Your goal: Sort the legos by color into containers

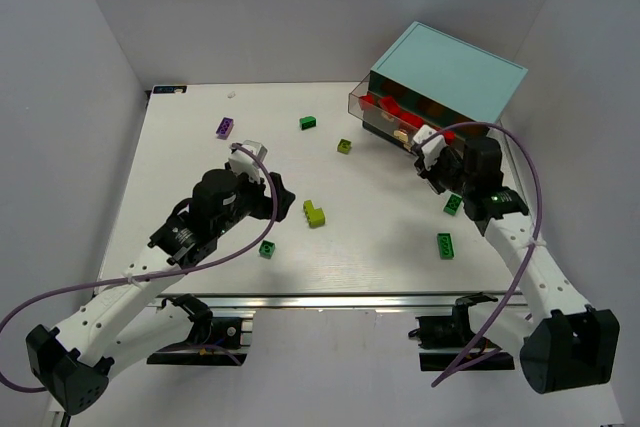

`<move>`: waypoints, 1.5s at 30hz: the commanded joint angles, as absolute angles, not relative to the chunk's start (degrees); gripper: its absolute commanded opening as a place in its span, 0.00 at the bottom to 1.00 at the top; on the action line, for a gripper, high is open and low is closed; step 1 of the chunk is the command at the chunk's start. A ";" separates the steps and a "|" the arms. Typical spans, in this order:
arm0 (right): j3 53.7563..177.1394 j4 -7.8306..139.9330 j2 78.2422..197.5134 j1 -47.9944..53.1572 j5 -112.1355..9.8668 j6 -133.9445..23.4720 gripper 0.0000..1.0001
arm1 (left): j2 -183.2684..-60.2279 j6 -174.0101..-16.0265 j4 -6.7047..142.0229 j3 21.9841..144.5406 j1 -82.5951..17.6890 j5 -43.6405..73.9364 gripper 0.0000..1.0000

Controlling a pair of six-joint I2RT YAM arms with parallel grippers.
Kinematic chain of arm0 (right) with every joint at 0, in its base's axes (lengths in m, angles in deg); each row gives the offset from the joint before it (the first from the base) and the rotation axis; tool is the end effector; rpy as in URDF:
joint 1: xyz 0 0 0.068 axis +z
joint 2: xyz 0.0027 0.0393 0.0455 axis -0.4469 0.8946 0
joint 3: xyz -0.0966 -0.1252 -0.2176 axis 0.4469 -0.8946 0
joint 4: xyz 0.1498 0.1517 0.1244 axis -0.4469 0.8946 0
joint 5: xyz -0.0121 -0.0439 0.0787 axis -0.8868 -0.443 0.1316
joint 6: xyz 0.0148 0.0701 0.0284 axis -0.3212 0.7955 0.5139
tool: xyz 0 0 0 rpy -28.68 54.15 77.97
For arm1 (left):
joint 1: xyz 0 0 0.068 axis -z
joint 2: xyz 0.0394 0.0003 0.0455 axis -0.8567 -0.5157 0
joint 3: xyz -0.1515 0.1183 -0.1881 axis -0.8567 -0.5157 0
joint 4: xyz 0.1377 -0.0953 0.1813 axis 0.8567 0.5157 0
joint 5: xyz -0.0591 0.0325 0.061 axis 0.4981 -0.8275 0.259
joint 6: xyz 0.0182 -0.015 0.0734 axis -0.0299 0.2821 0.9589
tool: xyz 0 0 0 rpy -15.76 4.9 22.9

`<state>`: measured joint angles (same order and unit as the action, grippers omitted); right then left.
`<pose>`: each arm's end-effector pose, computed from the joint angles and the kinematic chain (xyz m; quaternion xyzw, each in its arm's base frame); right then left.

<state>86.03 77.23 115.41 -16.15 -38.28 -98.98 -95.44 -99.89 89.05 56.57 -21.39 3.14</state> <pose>0.2369 0.0668 0.2895 -0.4201 0.7179 0.0226 0.5547 0.1699 -0.1252 0.3011 0.1348 0.8222 -0.2265 0.5045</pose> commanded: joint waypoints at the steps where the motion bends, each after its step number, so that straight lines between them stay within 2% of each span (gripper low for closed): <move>1: 89.73 74.69 117.95 -12.77 -44.61 -99.67 0.23 | -94.33 -99.08 88.66 56.71 -21.51 4.69 0.86; 7: 91.40 70.21 124.82 -7.13 -57.87 -100.90 0.20 | -94.24 -98.99 88.66 56.53 -21.51 3.55 0.88; 10: 91.23 63.55 127.81 -4.49 -69.37 -101.95 0.20 | -94.77 -98.73 89.01 56.45 -21.51 2.41 0.88; 14: 91.84 58.87 129.83 -2.21 -74.50 -103.53 0.20 | -95.47 -98.56 89.36 56.36 -21.51 0.39 0.88; 29: 94.91 50.87 136.07 -2.55 -83.56 -106.52 0.20 | -96.97 -98.29 89.98 56.18 -21.51 -2.87 0.90; 45: 103.97 52.45 143.63 -6.50 -85.85 -106.52 0.20 | -96.18 -98.38 89.98 56.09 -21.51 -2.78 0.90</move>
<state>100.46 56.05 142.53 -5.05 -83.51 -106.04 -97.48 -98.90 89.88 56.44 -21.39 -2.33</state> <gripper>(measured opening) 0.198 0.899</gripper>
